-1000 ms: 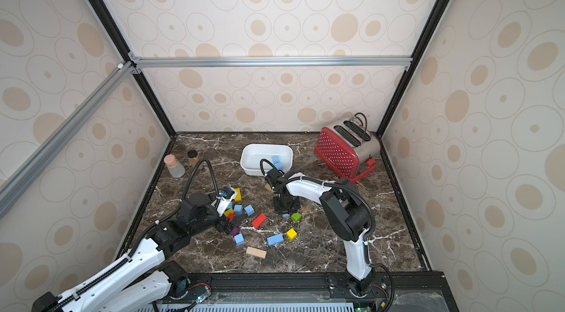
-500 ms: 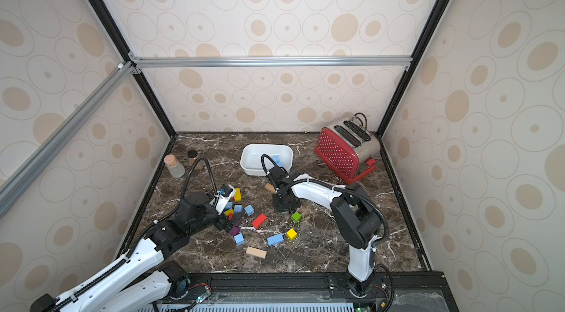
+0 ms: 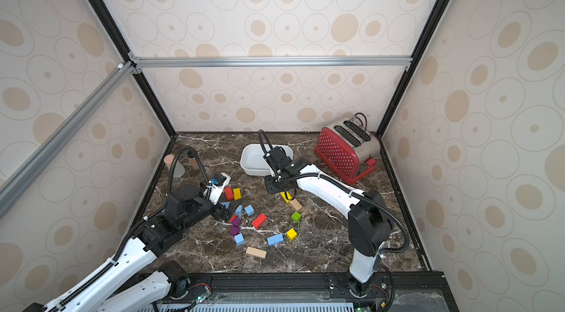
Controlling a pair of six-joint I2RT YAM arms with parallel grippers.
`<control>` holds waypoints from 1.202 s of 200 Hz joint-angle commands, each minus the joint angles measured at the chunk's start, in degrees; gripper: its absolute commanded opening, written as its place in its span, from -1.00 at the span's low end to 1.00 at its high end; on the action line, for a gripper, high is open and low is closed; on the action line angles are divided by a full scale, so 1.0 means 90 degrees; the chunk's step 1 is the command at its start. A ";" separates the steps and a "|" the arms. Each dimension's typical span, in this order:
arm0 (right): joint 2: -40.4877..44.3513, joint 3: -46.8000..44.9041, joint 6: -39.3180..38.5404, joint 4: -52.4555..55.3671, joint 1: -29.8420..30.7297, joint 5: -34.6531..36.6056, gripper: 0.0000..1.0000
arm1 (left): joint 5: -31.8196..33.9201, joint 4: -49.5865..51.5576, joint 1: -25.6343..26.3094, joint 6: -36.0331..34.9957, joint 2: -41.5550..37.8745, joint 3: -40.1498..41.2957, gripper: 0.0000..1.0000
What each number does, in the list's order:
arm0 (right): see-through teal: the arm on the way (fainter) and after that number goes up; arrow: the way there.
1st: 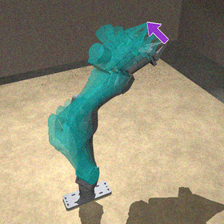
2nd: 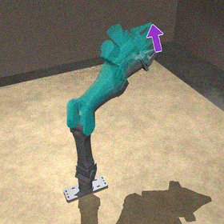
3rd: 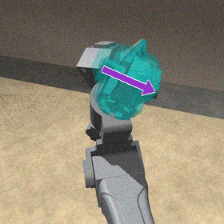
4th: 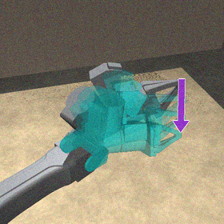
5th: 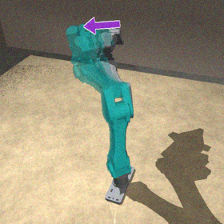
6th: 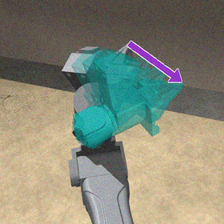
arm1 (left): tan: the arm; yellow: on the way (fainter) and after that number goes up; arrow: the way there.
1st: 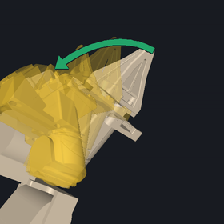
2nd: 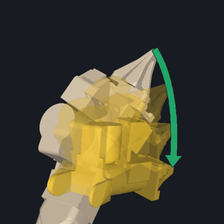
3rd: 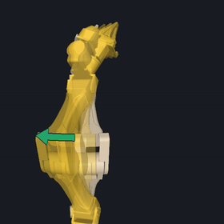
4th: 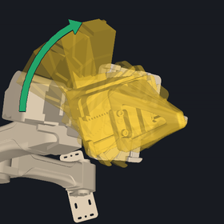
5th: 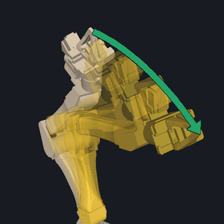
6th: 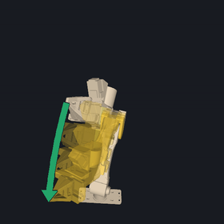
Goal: Pick out the blue building blocks
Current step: Place the building block in the storage box.
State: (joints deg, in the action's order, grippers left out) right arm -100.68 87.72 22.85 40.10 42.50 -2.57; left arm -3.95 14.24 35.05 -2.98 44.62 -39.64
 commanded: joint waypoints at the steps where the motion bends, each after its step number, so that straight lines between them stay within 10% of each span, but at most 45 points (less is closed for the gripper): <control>1: -0.0317 0.0805 -0.0317 0.0293 -0.0004 -0.0073 -1.00 | 0.0126 0.0147 -0.0084 -0.0289 0.0069 -0.0469 0.99; 102: -0.2140 0.4489 -0.1172 0.1462 -0.0387 0.0205 -1.00 | -0.0206 -0.0067 -0.0815 -0.0748 0.0845 -0.1300 0.99; 240: -0.3704 0.5382 -0.2243 0.0947 -0.0946 0.1761 -1.00 | -0.0437 -0.1056 -0.1355 -0.0469 0.1645 -0.0747 0.99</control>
State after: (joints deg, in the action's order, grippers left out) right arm -131.87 135.11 6.66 50.24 34.28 8.21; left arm -6.28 8.01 23.49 -7.62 58.87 -47.99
